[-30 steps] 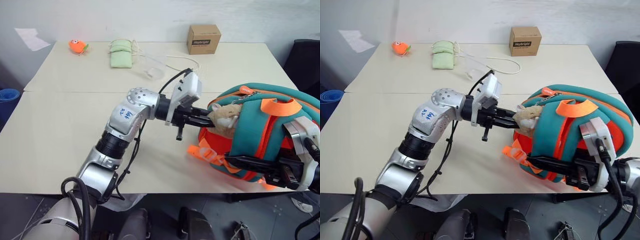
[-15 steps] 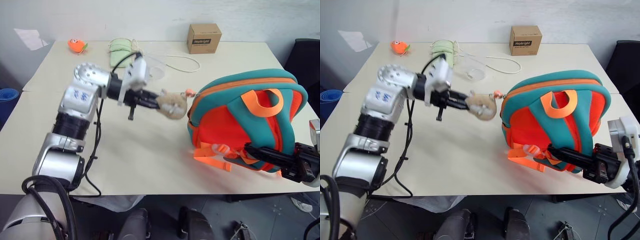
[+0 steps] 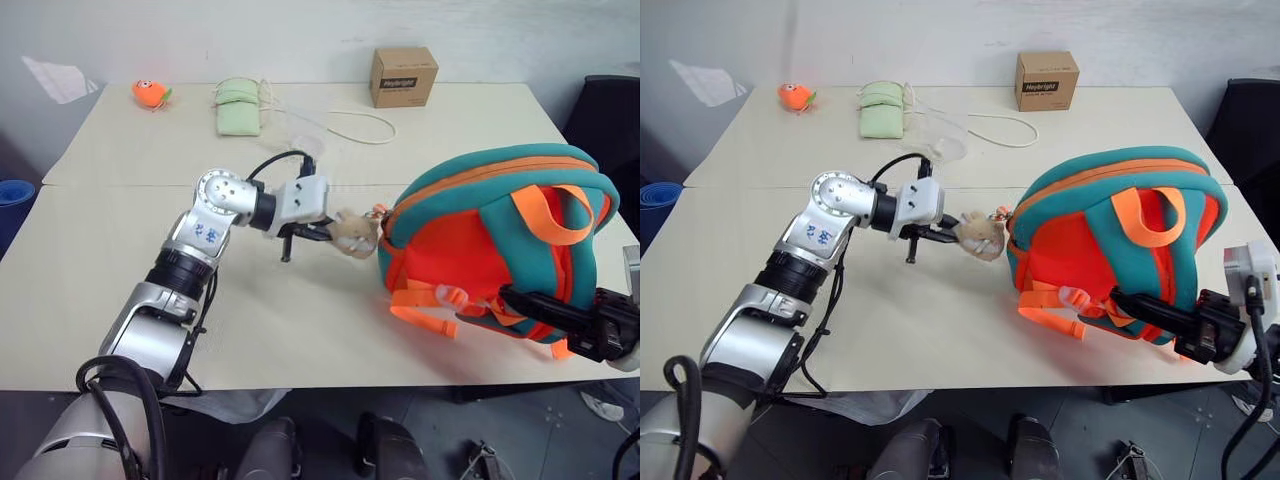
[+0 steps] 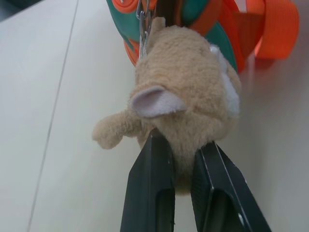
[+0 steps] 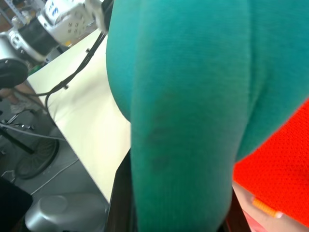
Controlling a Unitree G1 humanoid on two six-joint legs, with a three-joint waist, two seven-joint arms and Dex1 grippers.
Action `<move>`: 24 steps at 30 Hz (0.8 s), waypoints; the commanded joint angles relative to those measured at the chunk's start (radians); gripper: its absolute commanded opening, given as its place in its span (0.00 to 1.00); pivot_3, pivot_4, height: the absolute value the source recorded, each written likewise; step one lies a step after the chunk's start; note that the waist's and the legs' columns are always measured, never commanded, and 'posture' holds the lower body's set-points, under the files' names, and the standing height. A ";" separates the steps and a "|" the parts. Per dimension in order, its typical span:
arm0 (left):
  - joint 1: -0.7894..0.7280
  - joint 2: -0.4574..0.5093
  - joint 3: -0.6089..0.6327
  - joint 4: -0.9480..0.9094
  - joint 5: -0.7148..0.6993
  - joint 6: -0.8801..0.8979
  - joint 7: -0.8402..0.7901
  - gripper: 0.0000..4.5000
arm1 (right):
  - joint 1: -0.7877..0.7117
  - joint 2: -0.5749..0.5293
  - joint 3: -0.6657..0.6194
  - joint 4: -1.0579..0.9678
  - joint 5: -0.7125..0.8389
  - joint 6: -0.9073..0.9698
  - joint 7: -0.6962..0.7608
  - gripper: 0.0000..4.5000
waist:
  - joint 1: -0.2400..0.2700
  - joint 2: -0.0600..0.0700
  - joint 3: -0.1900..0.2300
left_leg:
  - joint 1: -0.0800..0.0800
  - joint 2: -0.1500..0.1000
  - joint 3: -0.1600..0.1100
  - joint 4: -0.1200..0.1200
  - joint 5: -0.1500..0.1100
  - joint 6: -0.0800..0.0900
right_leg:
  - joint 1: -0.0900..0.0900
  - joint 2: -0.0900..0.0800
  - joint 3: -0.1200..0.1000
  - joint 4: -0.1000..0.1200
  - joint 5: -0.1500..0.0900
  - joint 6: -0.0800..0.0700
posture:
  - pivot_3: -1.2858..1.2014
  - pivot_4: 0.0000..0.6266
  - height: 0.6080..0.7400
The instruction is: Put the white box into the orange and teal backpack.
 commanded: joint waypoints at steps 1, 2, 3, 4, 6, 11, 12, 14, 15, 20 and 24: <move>0.021 0.045 -0.007 0.000 0.040 -0.029 -0.020 0.03 | 0.006 0.009 -0.012 0.017 -0.021 -0.022 0.003 0.00 | 0.002 0.000 0.000 | 0.000 0.000 0.000 0.000 0.000 0.000 | 0.000 0.000 0.000 0.000 0.000 0.000 | 0.52 0.24 1.00; 0.032 0.051 -0.013 -0.005 0.046 -0.036 -0.029 0.03 | 0.006 0.010 -0.012 0.025 -0.028 -0.026 0.003 0.00 | 0.002 0.000 0.000 | 0.000 0.000 0.000 0.000 0.000 0.000 | 0.000 -0.001 0.000 0.000 0.000 0.000 | 0.52 0.24 1.00; 0.044 0.058 -0.021 -0.014 0.051 -0.042 -0.038 0.03 | 0.006 0.012 -0.011 0.032 -0.035 -0.029 0.004 0.00 | 0.002 0.000 0.000 | 0.000 -0.001 0.000 0.000 0.000 0.001 | 0.000 -0.001 0.000 0.000 0.000 0.000 | 0.52 0.24 1.00; 0.054 0.064 -0.030 -0.017 0.065 -0.056 -0.035 0.03 | 0.007 0.014 -0.011 0.039 -0.040 -0.031 0.003 0.00 | 0.002 0.000 0.000 | 0.000 -0.001 0.000 0.000 0.000 0.001 | 0.000 -0.001 0.000 -0.001 0.000 0.000 | 0.52 0.24 1.00; 0.059 0.069 -0.038 -0.015 0.079 -0.073 -0.025 0.03 | 0.009 0.017 -0.011 0.050 -0.047 -0.034 0.005 0.00 | 0.002 0.000 0.000 | 0.001 -0.001 0.000 0.000 0.000 0.001 | 0.000 -0.002 0.001 0.000 0.000 0.000 | 0.52 0.24 1.00; 0.044 0.059 -0.021 -0.002 0.067 -0.066 -0.018 0.03 | 0.021 0.023 -0.008 0.068 -0.068 -0.047 0.014 0.00 | 0.002 0.000 0.000 | 0.000 0.000 0.000 0.000 0.000 0.000 | 0.000 -0.002 0.002 0.000 0.000 0.000 | 0.52 0.24 1.00; 0.048 0.056 -0.022 -0.007 0.064 -0.068 -0.023 0.03 | 0.021 0.025 -0.007 0.069 -0.072 -0.049 0.017 0.00 | 0.002 0.000 0.000 | 0.000 0.000 0.000 0.000 0.000 0.000 | 0.000 -0.002 0.002 0.000 0.000 0.000 | 0.52 0.24 1.00; 0.070 0.029 -0.028 -0.043 0.046 -0.059 -0.030 0.03 | 0.014 0.031 0.001 0.056 -0.071 -0.050 0.014 0.00 | 0.002 0.000 0.000 | 0.000 0.000 0.000 0.000 0.000 0.000 | 0.000 -0.002 0.001 0.000 0.000 0.000 | 0.52 0.24 1.00; 0.076 0.012 -0.027 -0.058 0.036 -0.044 -0.028 0.03 | 0.008 0.032 0.005 0.046 -0.066 -0.048 0.011 0.00 | 0.002 0.000 0.000 | 0.000 0.000 0.000 0.000 0.000 0.000 | 0.000 -0.002 0.001 -0.001 0.000 0.000 | 0.52 0.24 1.00; 0.060 -0.140 0.005 -0.139 -0.043 0.122 0.037 0.03 | -0.071 0.028 0.041 -0.043 0.004 -0.024 -0.027 0.00 | 0.005 0.000 0.000 | -0.001 -0.001 -0.001 0.002 0.000 0.001 | 0.000 -0.002 0.001 0.000 0.000 0.000 | 0.52 0.24 1.00; 0.031 -0.150 0.007 -0.139 -0.023 0.133 0.029 0.03 | -0.162 -0.024 0.030 -0.103 0.120 0.016 -0.058 0.00 | 0.005 0.001 0.000 | -0.002 -0.001 -0.001 0.002 0.000 0.001 | 0.000 -0.002 0.001 0.000 0.000 0.000 | 0.52 0.24 1.00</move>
